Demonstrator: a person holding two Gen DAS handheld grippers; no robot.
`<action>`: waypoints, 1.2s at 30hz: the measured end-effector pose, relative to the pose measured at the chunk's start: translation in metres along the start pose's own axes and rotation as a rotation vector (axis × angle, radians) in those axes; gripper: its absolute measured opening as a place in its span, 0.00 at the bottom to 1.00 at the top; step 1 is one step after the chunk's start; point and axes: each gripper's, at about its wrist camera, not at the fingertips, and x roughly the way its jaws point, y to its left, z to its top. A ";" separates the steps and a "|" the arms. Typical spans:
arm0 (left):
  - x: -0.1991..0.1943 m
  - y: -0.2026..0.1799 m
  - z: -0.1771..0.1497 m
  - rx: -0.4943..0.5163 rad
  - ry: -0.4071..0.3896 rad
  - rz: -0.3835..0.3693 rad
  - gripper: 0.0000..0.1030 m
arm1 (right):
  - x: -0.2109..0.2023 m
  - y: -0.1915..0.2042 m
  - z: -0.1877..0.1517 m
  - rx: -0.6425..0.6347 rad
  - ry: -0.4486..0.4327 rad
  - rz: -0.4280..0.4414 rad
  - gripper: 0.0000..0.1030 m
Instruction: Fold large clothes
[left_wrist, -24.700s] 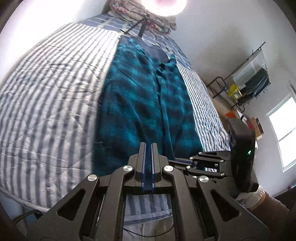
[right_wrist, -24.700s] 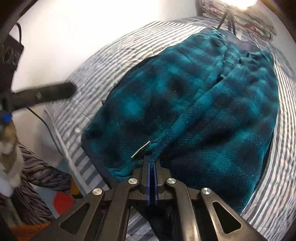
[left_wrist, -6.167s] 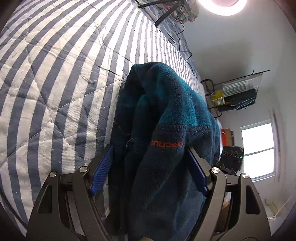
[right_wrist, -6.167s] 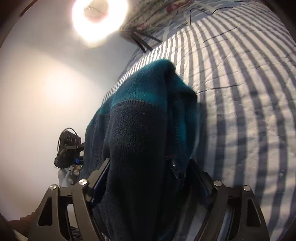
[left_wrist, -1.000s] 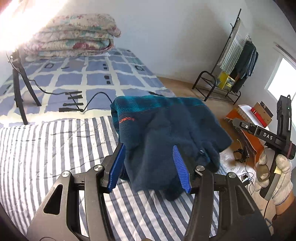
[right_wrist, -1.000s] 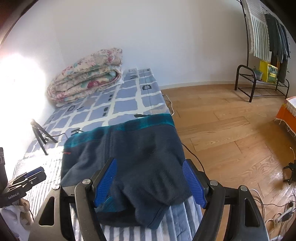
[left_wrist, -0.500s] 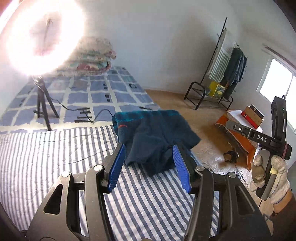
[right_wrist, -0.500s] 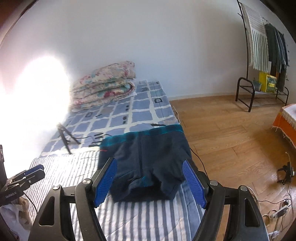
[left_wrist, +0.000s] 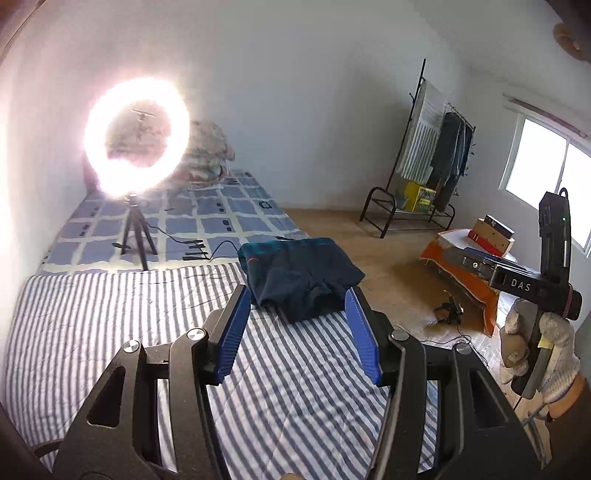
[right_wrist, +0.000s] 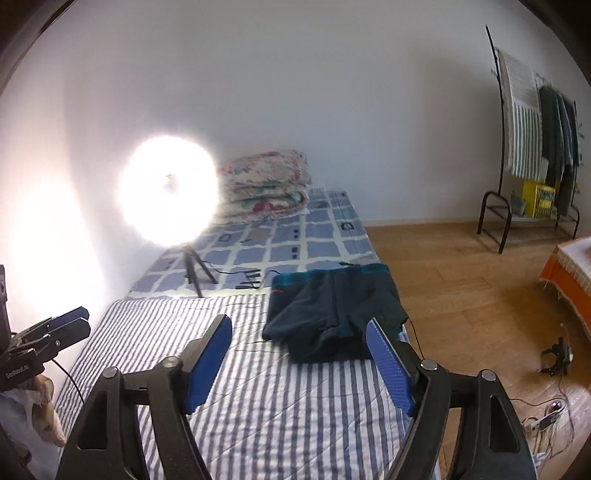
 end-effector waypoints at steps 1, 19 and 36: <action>-0.012 -0.001 -0.004 0.006 -0.006 0.006 0.63 | -0.013 0.009 -0.004 -0.007 -0.011 0.008 0.80; -0.129 -0.014 -0.100 0.041 -0.018 0.114 0.91 | -0.107 0.083 -0.100 0.012 -0.105 -0.023 0.98; -0.144 -0.035 -0.134 0.172 -0.088 0.246 1.00 | -0.091 0.089 -0.136 0.000 -0.101 -0.105 1.00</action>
